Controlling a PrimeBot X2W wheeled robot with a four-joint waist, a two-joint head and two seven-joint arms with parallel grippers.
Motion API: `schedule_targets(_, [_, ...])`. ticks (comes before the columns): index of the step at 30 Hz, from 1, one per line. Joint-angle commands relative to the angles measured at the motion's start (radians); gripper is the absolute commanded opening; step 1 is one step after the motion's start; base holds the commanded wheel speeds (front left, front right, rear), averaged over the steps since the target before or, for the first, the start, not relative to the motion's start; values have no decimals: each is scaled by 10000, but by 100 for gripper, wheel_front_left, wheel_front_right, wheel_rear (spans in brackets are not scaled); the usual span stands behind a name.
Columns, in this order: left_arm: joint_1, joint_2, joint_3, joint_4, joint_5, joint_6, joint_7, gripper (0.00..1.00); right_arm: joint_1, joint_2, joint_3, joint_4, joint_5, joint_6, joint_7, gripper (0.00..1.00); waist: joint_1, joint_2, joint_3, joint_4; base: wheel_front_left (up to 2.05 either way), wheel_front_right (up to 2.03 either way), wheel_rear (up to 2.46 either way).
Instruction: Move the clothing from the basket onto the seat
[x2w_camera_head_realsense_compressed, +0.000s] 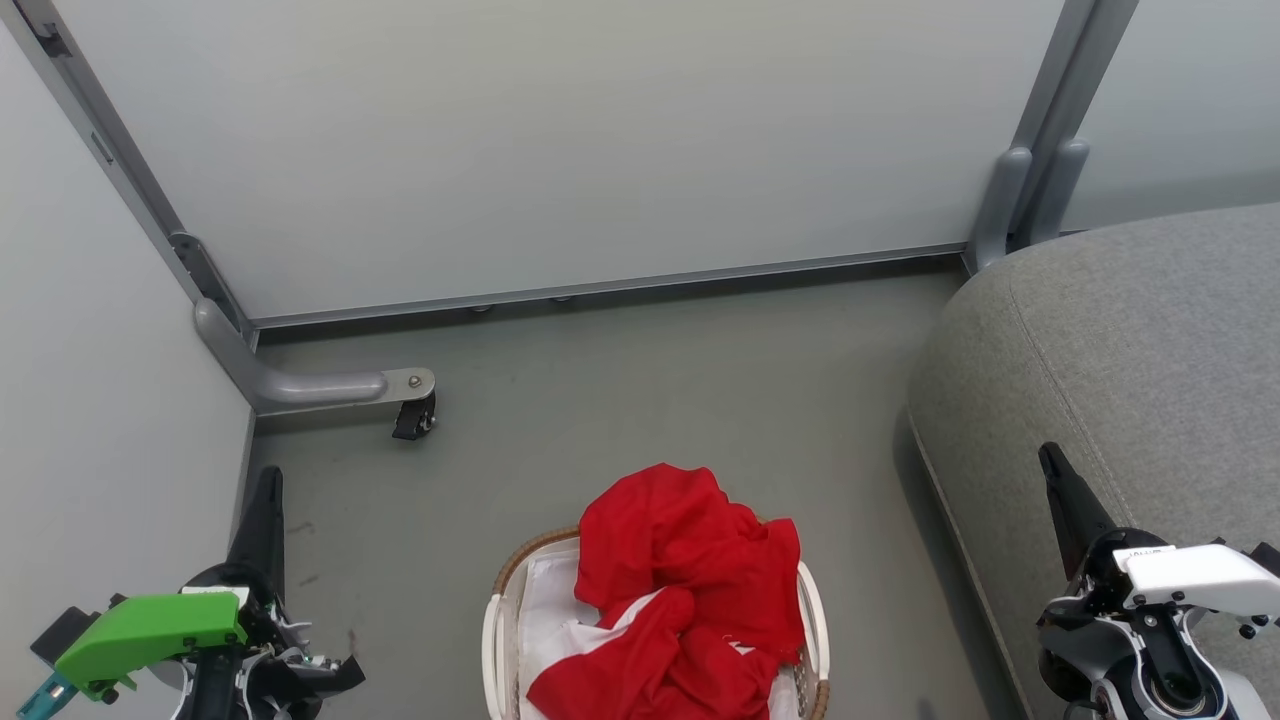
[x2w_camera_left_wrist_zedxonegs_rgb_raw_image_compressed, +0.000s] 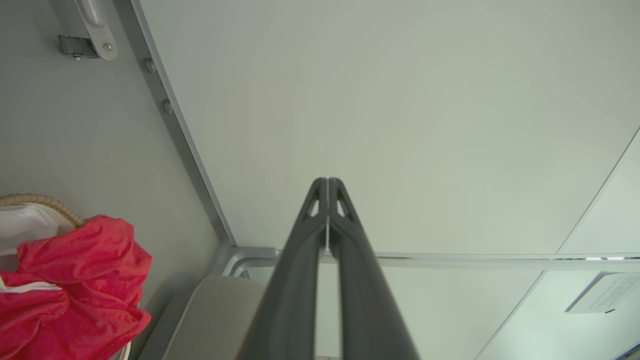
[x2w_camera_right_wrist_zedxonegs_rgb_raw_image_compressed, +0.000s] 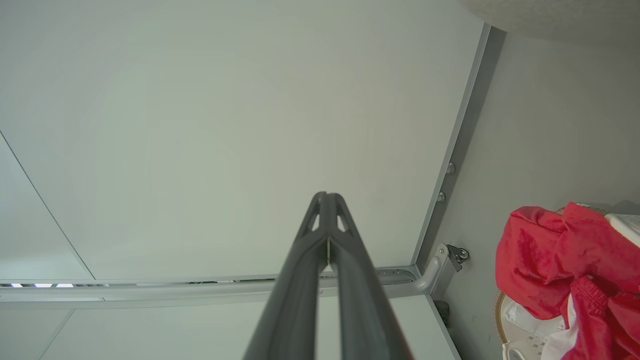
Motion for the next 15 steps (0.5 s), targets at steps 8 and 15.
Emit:
schedule_targets(8, [-110,66,17,-16,-33,-49,35,0,81,-60,-12,-34,31,0,23,0,0,0,0,0,0,0,0])
schedule_targets(15, [-110,66,17,-16,-35,-49,35,0,81,-60,-12,-34,31,0,23,0,0,0,0,0,0,0,0])
